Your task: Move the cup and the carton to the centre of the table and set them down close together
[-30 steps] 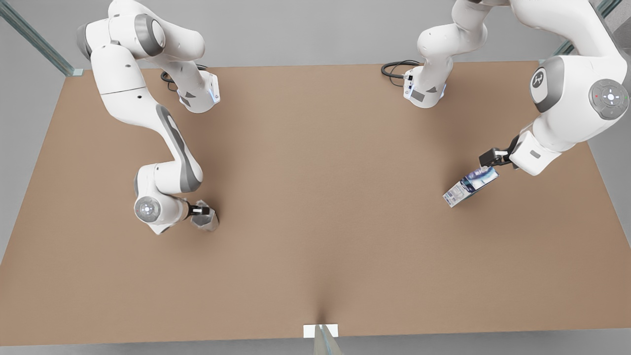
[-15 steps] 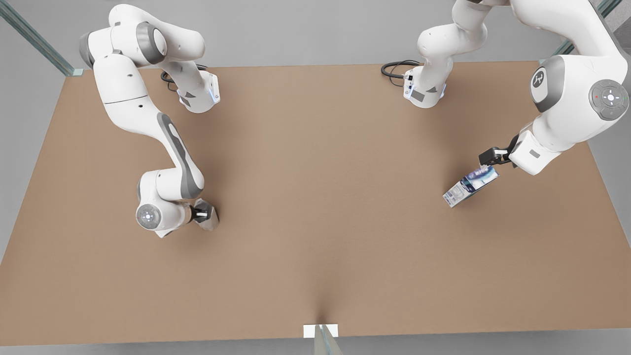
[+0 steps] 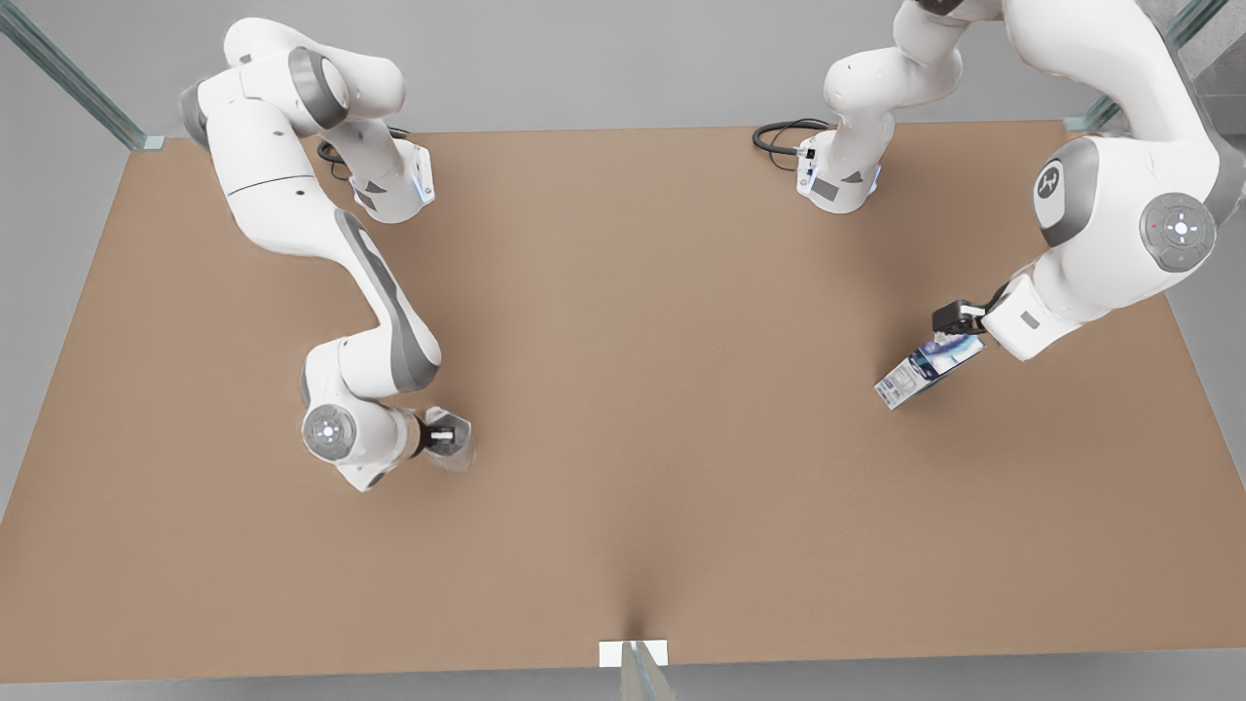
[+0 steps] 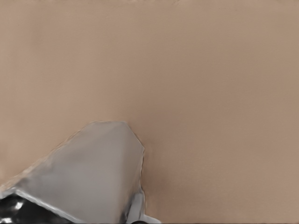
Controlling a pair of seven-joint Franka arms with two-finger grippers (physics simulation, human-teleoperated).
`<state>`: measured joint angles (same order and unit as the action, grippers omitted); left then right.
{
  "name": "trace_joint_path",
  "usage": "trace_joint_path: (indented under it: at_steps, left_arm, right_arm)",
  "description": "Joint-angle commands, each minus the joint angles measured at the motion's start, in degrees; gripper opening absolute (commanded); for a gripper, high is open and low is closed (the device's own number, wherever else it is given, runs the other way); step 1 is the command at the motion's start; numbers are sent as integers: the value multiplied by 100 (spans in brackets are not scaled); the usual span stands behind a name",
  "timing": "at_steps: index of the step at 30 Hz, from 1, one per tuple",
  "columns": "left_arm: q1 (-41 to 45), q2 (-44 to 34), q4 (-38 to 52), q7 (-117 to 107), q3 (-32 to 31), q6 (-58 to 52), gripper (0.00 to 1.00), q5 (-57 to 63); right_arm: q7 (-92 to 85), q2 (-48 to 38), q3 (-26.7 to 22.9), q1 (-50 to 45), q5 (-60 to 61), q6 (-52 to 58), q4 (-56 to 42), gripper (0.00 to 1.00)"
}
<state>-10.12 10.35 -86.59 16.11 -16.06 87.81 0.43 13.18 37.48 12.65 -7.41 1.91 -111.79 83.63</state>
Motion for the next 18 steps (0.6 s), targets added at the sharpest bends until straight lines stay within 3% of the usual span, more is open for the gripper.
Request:
trace_joint_path:
  at_steps: [1,5,8,10,11,16,17,18]
  left_arm:
    - [-25,64,-51,647,-11,17,100,369]
    - [-113,222,-191,2124,-20,483,100,730]
    - [-403,-68,-1245,2547,-20,1827,100,730]
    - [-403,-507,-1975,2538,-20,2144,100,722]
    - [-403,-551,-2090,2538,-29,2205,100,722]
    - [-403,-569,-2477,3074,-99,2539,100,722]
    - [-403,-551,-2477,3433,-90,2548,100,730]
    - [-438,-525,-2485,3768,-90,2548,100,730]
  right_arm:
    - [27,128,1,-147,-68,16,-232,21]
    - [44,1042,-289,-1509,73,60,-1727,21]
    - [290,1569,-1036,-2555,486,52,-2377,21]
    - [554,1877,-1668,-3197,960,52,-2720,21]
    - [571,2096,-1941,-3285,1145,-1,-2966,21]
    - [985,2316,-2073,-3373,1163,-467,-3265,21]
    - [976,2325,-2143,-3408,1163,-467,-3265,26]
    - [976,2360,-2143,-3408,1163,-441,-3265,37]
